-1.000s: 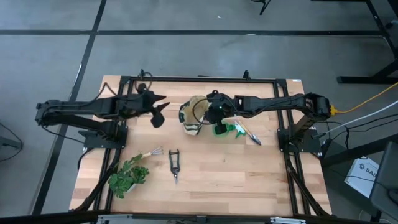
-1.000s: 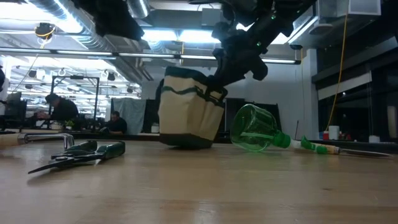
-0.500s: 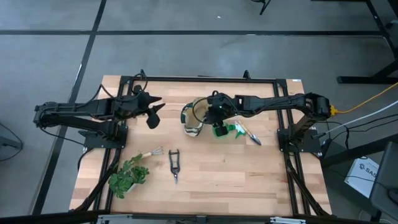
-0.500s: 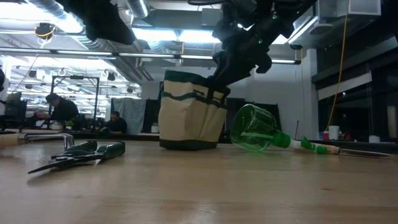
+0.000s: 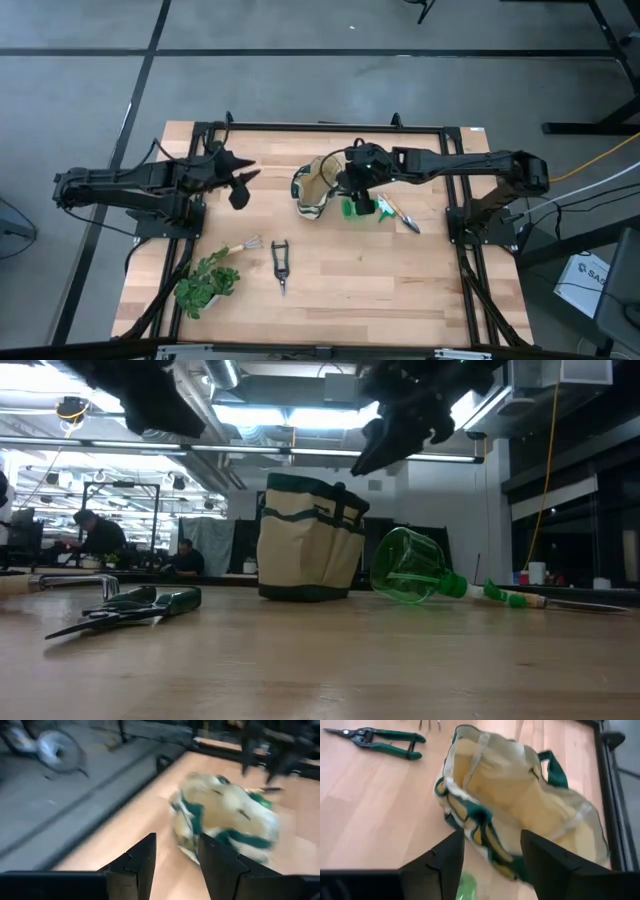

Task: Pick & Place Garden tools in Gardening bag
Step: Put the brown hand rake into the light brown gardening bag

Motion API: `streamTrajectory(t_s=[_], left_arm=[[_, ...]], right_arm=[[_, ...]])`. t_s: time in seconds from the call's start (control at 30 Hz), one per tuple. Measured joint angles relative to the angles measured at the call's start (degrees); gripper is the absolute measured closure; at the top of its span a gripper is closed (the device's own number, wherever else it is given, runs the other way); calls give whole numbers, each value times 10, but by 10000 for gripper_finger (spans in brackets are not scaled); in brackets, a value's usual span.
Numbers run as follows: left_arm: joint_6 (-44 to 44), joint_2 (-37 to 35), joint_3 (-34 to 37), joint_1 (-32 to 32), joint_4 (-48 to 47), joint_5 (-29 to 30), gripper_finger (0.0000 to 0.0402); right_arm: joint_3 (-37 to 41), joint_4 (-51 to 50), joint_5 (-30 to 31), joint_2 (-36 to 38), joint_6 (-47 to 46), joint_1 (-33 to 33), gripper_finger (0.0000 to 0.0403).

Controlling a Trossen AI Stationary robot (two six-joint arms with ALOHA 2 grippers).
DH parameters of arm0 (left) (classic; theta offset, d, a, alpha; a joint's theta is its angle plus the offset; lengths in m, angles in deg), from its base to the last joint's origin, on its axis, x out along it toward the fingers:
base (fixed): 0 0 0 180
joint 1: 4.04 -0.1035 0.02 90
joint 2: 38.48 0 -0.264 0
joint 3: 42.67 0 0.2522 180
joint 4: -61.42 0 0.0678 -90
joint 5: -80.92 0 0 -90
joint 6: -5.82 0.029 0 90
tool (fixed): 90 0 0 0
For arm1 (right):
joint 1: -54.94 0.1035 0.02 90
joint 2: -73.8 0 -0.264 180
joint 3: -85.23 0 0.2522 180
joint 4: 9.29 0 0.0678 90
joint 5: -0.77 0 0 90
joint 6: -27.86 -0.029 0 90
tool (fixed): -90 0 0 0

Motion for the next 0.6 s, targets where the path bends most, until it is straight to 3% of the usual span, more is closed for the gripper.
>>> streamTrajectory(t_s=[0.27, 0.43, 0.6], left_arm=[[-70, 17, 43, 1, -16, -262, 265], [-136, 54, 70, 4, -71, -309, 271], [-154, 103, 72, 31, -127, -312, 275]], right_arm=[[0, -52, 0, 22, -55, 0, 204], [0, -54, 0, 22, -73, 0, 204], [0, -54, 0, 22, -96, 0, 204]])
